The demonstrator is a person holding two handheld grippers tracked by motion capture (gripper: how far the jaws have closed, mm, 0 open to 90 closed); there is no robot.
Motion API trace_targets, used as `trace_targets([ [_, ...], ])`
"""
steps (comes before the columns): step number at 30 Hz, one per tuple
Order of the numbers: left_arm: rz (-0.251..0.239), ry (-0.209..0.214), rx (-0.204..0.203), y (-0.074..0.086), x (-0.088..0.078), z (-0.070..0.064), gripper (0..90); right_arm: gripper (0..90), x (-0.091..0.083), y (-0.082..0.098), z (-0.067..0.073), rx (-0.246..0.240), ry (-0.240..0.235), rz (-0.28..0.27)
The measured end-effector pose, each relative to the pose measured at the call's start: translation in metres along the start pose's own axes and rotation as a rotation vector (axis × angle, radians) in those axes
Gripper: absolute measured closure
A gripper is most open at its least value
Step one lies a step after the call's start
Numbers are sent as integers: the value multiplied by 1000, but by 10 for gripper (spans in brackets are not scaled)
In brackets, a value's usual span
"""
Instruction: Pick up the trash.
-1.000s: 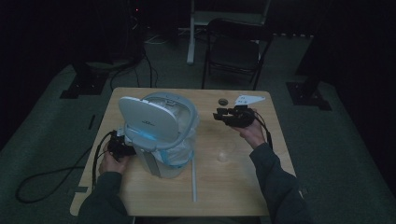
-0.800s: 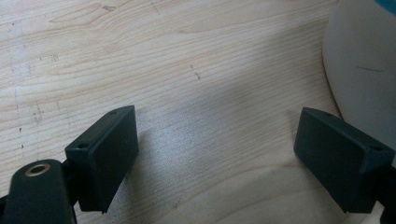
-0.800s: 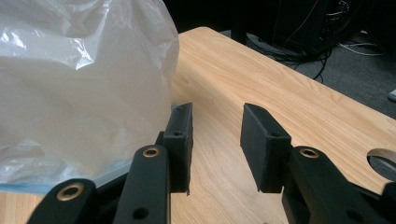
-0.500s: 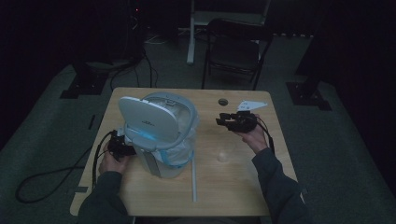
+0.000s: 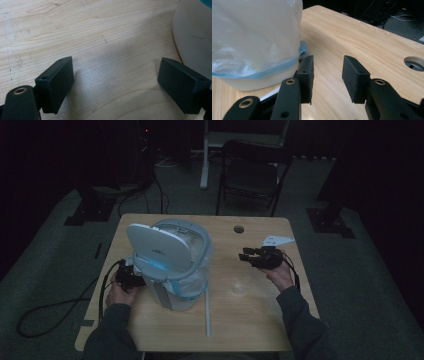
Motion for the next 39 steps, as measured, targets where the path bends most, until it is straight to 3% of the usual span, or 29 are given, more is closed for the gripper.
trace_targets([
  [10,0,0,0,0,0,0,144,599,-8,16,2,18,2,14],
  [20,0,0,0,0,0,0,144,586,-11,34,10,28,-26,50],
  [39,0,0,0,0,0,0,144,562,-11,45,13,26,-33,112],
])
Point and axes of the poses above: each handheld gripper's, and its own axes: x roughly forward along the jaws, y roughly out of its underside, z roughly to its left, the point moved 4 cm from there along x, roughly forward along the jaws, and after that the axes turned 9 degrees about -x, right-handed, at the moved point
